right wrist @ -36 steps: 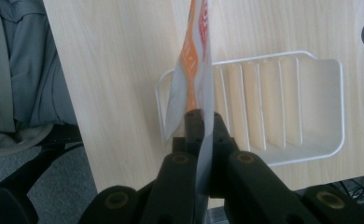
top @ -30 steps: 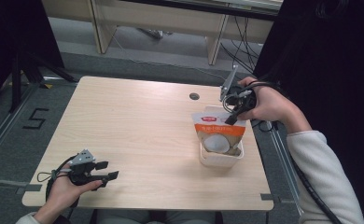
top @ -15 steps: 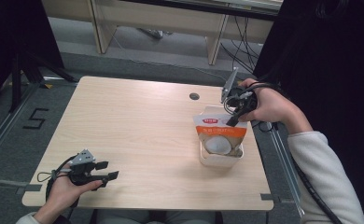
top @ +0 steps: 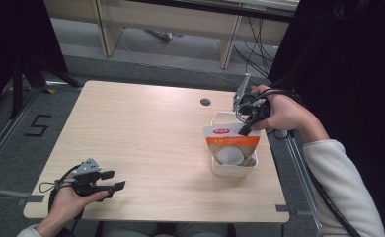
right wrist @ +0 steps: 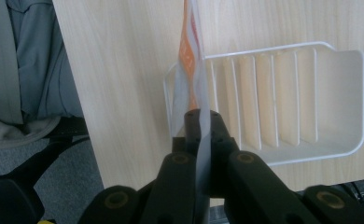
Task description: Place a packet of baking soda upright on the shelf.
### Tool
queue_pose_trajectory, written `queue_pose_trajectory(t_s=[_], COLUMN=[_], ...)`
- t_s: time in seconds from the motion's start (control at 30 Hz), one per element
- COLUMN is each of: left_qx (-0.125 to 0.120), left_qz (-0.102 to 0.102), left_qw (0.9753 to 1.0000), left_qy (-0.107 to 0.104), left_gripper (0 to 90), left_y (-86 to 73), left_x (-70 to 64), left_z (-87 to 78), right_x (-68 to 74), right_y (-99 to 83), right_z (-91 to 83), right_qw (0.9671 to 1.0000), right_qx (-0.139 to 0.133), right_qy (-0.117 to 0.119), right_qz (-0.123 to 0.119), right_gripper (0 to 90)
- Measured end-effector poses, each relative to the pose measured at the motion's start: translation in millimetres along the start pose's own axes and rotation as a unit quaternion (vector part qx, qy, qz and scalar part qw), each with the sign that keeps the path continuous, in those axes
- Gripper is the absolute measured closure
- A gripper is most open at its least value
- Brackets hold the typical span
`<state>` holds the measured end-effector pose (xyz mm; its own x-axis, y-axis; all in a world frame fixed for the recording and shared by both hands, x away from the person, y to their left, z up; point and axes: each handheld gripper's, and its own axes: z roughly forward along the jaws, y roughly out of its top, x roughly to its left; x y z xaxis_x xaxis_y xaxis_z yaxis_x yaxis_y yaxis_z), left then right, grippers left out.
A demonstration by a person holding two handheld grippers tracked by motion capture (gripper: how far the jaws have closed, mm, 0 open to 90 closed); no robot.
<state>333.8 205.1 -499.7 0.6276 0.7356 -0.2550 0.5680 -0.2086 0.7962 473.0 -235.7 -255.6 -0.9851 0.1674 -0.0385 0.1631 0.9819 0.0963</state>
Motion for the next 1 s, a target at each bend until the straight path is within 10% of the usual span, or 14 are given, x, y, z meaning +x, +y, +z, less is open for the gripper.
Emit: queue_pose_trajectory(t_s=[1.0], left_qx=[0.0], left_qz=[0.001], left_qw=[1.0], left_qy=[0.0], left_gripper=[35.4], left_y=[0.0], left_x=[-0.1], left_z=[0.3], right_x=[0.4], right_y=[-3.3], right_z=[16.6], right_qw=[0.9997], right_qx=[0.02], right_qy=[0.011], right_qz=[0.013], right_gripper=[90.0])
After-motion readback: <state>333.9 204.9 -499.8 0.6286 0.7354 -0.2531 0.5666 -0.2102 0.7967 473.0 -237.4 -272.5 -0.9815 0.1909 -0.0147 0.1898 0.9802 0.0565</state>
